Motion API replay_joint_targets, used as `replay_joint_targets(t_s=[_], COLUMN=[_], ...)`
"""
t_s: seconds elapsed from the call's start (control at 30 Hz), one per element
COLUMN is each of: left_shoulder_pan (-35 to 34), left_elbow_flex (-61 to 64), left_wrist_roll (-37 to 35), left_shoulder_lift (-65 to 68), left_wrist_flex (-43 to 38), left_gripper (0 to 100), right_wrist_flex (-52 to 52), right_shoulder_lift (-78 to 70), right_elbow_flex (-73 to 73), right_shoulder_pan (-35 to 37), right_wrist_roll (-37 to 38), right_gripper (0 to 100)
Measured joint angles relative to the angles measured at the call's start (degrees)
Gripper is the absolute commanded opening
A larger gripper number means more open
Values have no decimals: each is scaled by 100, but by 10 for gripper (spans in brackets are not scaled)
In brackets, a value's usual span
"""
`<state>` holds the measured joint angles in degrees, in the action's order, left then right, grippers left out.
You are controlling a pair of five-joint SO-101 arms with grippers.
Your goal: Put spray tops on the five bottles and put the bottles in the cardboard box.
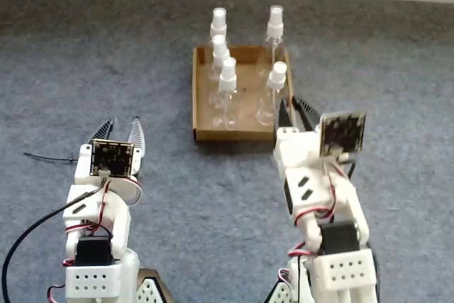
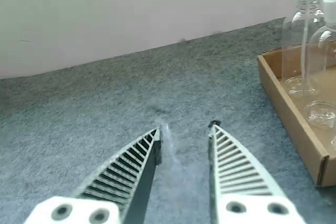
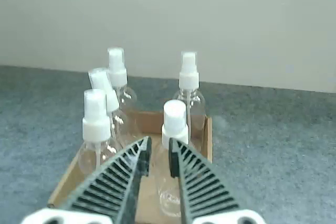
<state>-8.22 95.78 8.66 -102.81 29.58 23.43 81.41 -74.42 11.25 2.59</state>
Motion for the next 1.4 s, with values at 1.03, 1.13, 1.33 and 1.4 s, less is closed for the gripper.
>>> replay_joint_targets(t_s=[1.03, 1.13, 1.33, 1.4], left_shoulder_pan=[-589, -589, -589, -589], left_elbow_flex=[26, 26, 26, 26], left_wrist_roll=[0, 0, 0, 0], left_shoulder_lift=[35, 35, 35, 35], left_wrist_flex=[3727, 3727, 3727, 3727], left_gripper=[14, 14, 14, 14], right_wrist_flex=[4009, 4607, 4782, 4782], right_shoulder_lift=[2295, 2303, 2312, 2312], right_elbow_flex=[-2119, -2119, -2119, -2119], right_shoulder_pan=[-826, -826, -826, -826], right_wrist_roll=[1424, 1459, 1459, 1459], right_gripper=[9, 9, 9, 9])
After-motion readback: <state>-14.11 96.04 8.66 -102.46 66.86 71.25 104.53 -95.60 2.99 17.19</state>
